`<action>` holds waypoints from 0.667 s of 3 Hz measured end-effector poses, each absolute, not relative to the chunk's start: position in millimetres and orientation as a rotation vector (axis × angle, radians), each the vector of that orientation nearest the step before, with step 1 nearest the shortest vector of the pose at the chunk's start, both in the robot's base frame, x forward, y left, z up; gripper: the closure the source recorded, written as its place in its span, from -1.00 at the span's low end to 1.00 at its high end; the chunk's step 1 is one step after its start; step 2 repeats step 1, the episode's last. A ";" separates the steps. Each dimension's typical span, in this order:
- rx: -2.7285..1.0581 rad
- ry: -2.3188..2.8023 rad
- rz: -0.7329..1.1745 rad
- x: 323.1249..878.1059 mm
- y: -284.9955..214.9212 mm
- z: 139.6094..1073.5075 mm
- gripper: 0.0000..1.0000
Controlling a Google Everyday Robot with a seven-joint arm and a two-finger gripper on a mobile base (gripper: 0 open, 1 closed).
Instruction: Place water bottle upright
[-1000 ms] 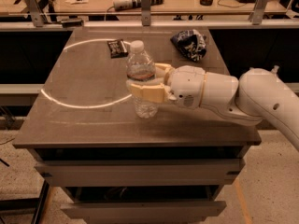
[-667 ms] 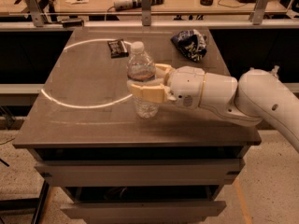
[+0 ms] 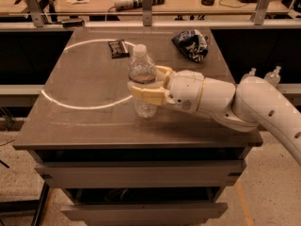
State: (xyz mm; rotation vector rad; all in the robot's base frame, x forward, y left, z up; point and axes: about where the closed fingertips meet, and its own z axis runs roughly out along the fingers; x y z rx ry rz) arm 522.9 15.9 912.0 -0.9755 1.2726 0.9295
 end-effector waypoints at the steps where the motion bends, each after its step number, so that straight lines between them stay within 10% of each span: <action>1: -0.979 1.271 0.932 522.2 18.1 912.5 0.70; 2: -0.979 1.271 0.932 522.2 18.1 912.5 0.70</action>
Offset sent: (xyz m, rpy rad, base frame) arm 0.0000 0.0000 0.0000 0.0000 0.0000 0.0000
